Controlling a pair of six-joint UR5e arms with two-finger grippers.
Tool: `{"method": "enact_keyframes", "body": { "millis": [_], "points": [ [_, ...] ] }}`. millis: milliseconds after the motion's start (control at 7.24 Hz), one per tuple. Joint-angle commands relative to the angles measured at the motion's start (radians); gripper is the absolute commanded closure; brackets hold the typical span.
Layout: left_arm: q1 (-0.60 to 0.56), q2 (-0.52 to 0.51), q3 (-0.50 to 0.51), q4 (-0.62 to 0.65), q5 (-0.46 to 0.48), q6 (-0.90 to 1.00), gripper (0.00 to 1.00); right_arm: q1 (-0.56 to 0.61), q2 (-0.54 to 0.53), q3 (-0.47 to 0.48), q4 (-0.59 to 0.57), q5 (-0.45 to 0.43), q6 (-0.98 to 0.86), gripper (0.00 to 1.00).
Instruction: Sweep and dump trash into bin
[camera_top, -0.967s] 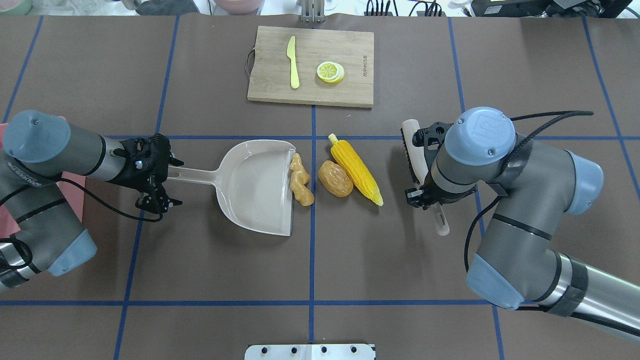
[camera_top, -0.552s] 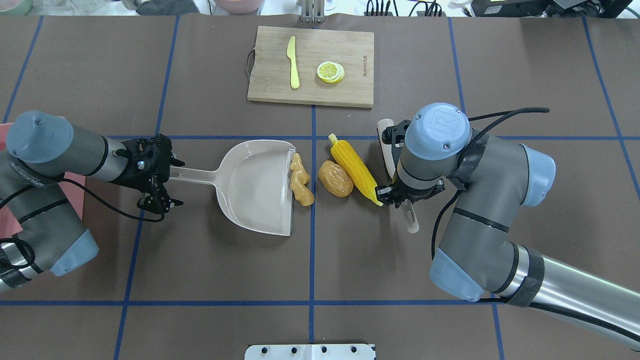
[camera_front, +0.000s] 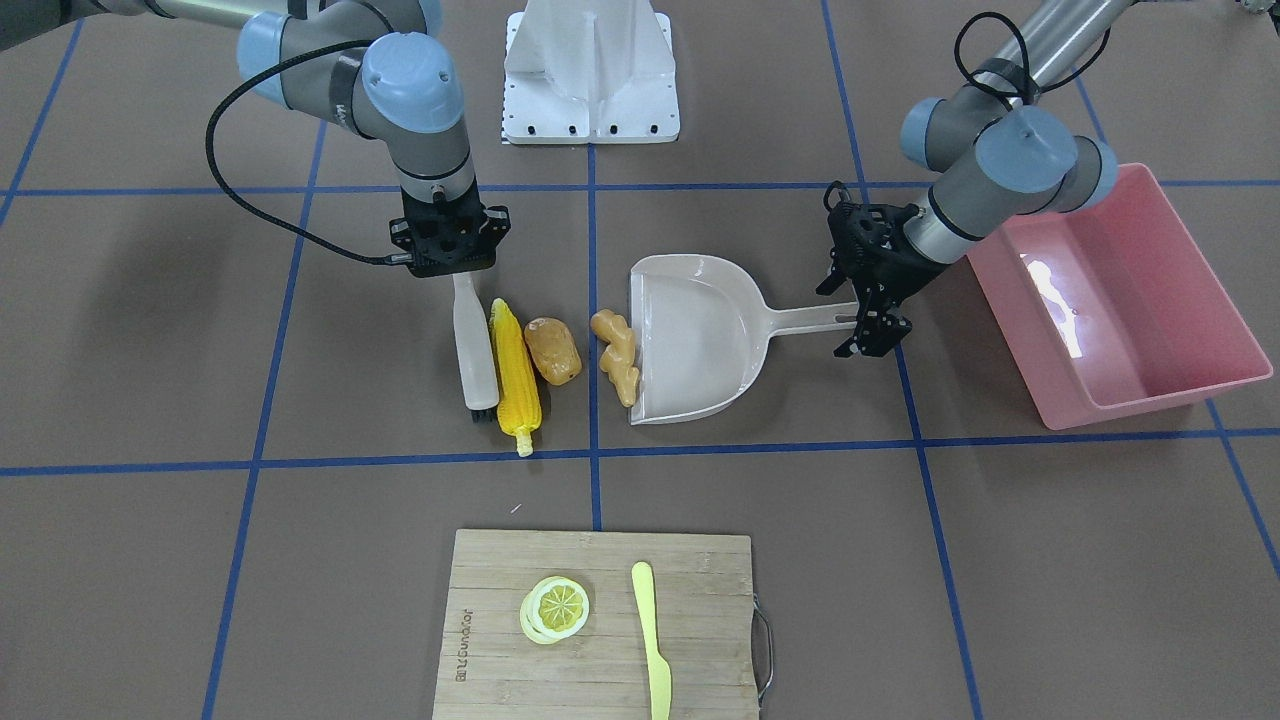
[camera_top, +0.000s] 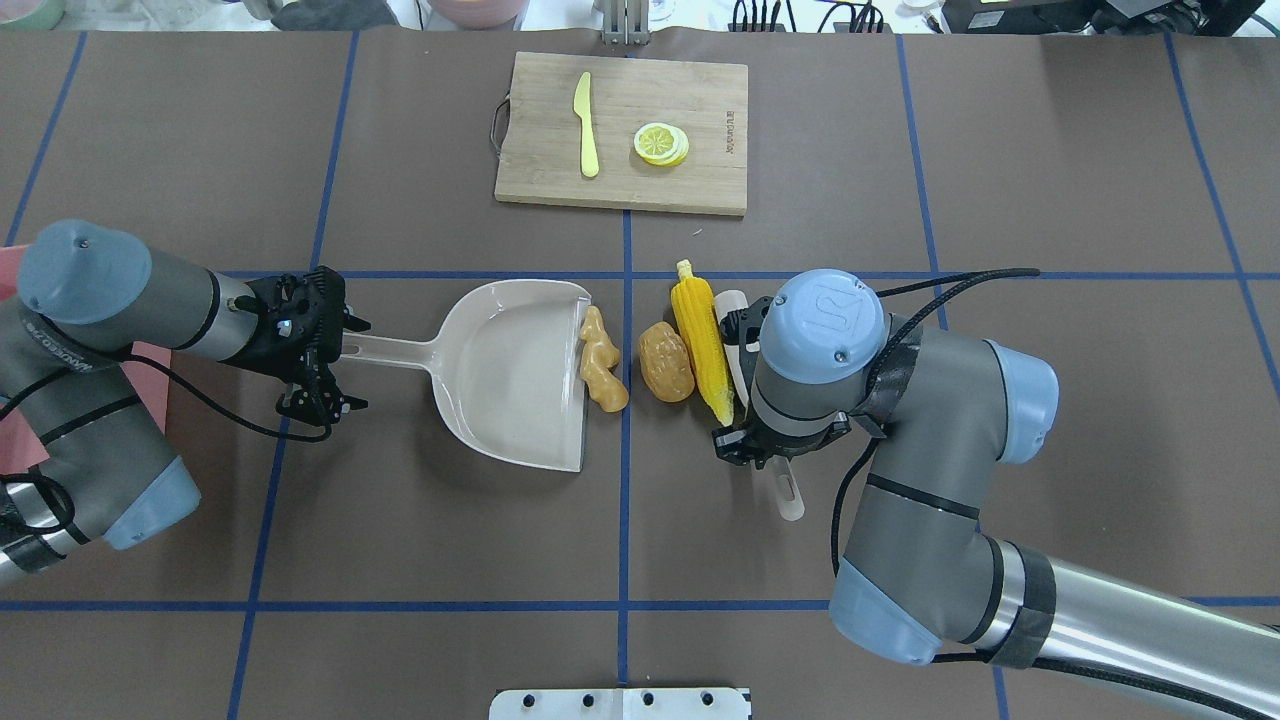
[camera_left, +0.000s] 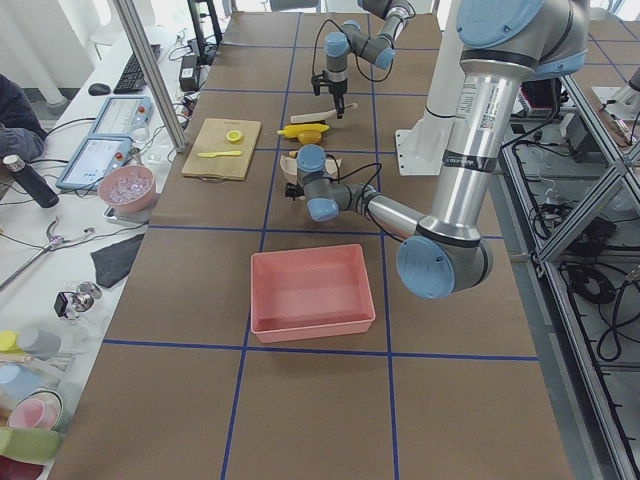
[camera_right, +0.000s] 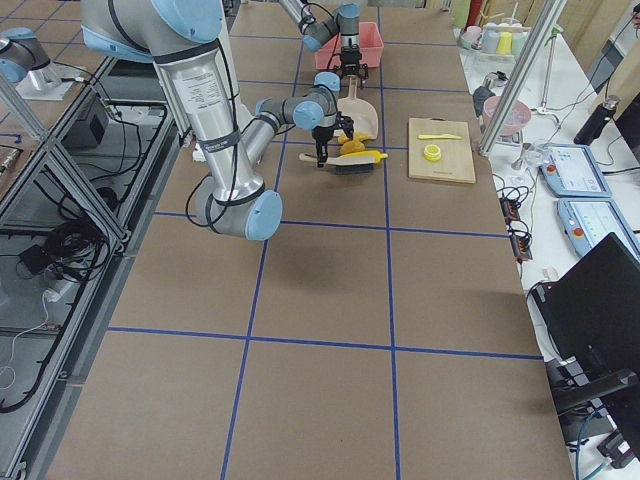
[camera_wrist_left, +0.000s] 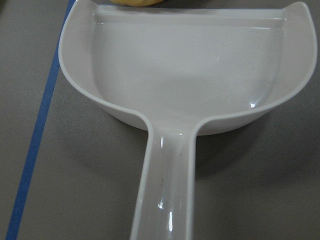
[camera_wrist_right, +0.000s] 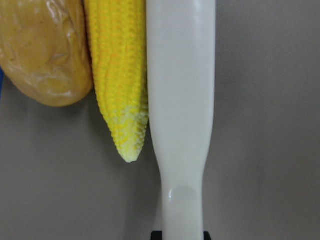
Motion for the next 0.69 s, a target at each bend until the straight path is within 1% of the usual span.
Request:
{"method": "enact_keyframes", "body": {
  "millis": [0,414,552],
  "points": [
    [0.001,0.000,0.001,0.000,-0.003,0.000,0.01,-0.014,0.014,0.001,0.010,0.001,0.031,1.00],
    [0.000,0.000,0.001,-0.001,0.000,0.000,0.01,-0.016,0.080,-0.045,0.051,-0.001,0.078,1.00],
    [0.000,0.000,0.001,-0.001,0.000,0.000,0.01,-0.023,0.097,-0.098,0.119,-0.004,0.118,1.00]
  ]
}}
